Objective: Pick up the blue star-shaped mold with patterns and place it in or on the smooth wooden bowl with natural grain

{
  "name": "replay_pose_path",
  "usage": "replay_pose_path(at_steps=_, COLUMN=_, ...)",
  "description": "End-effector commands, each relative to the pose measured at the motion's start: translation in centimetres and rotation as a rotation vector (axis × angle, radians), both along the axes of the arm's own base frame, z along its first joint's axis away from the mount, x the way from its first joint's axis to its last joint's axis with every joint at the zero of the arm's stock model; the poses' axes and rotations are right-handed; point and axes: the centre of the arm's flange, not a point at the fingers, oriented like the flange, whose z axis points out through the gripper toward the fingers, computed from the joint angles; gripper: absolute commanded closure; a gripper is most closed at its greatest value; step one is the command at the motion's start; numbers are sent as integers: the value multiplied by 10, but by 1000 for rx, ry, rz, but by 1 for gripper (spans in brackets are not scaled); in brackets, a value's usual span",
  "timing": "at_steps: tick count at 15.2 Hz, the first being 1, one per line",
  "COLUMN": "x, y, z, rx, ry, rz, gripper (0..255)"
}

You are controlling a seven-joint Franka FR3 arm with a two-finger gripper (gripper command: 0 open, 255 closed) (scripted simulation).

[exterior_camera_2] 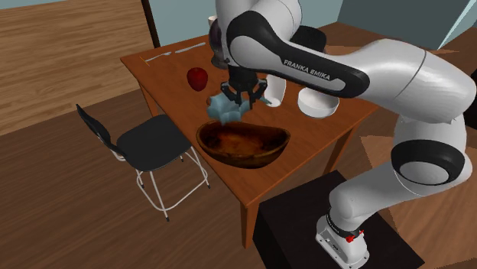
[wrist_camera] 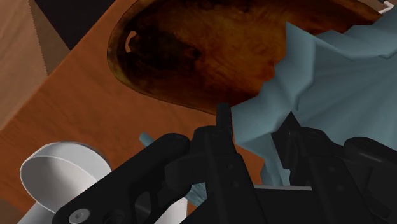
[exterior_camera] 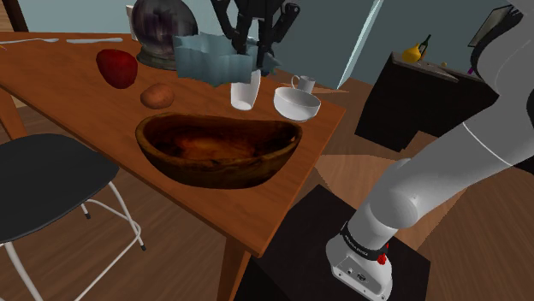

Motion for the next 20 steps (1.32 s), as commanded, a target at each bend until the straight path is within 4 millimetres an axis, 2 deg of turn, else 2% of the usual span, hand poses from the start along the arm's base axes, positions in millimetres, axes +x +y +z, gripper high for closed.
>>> replay_pose_path(at_steps=1, x=-7, y=1, z=-5, rx=0, ry=1, rz=-2, gripper=255)
replay_pose_path(at_steps=16, x=-7, y=1, z=-88, rx=0, ry=1, rz=-2, gripper=255)
replay_pose_path(at_steps=20, x=-7, y=1, z=-88, rx=0, ry=1, rz=-2, gripper=255)
